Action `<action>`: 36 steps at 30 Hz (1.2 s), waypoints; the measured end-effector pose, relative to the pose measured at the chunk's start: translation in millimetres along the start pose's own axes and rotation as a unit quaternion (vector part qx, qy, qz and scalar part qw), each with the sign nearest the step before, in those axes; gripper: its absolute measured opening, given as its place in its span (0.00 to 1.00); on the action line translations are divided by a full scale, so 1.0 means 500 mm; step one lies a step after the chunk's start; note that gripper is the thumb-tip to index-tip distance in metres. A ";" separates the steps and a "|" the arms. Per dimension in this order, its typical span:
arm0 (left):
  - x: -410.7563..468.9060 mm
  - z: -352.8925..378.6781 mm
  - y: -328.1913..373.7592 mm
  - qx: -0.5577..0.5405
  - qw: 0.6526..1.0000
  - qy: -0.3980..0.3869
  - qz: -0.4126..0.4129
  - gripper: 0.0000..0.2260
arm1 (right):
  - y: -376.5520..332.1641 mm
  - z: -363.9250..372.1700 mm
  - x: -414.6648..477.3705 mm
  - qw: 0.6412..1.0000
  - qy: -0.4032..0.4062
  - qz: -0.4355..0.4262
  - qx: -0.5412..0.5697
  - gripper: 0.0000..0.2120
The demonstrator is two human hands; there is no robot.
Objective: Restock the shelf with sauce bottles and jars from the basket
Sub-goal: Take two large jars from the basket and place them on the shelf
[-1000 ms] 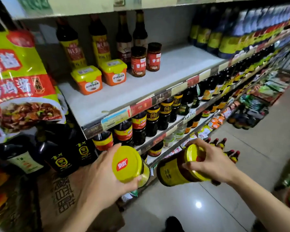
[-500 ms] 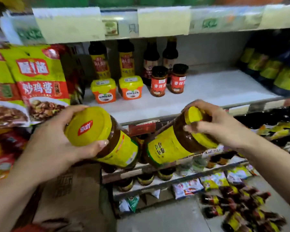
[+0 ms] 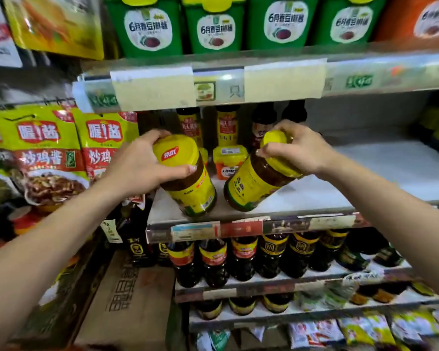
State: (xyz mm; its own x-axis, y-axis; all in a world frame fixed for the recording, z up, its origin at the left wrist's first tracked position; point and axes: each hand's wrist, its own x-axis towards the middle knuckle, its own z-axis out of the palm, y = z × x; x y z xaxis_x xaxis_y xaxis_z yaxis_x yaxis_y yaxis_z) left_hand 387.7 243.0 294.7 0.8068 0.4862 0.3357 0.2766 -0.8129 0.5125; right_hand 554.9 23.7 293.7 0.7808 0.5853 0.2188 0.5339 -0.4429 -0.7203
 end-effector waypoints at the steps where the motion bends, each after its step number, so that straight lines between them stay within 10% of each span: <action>1: 0.010 0.005 -0.004 0.011 1.000 0.004 -0.002 0.44 | -0.003 0.001 0.013 1.000 -0.004 -0.003 -0.007 0.28; 18: 0.113 0.025 -0.027 0.088 0.993 -0.079 0.005 0.38 | -0.047 0.027 0.132 0.968 -0.158 -0.009 -0.195 0.17; 36: 0.179 0.019 -0.041 -0.004 0.958 -0.277 0.080 0.32 | -0.039 0.066 0.188 0.953 -0.227 0.039 -0.194 0.41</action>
State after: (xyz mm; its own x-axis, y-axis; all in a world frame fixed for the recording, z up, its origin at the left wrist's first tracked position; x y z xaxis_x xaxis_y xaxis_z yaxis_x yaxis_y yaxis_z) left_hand 459.3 300.2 307.0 0.9923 0.1088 -0.0587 0.1236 -0.8595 0.4960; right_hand 607.0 109.6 306.8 0.6488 0.7352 -0.1963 0.6293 -0.6634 -0.4049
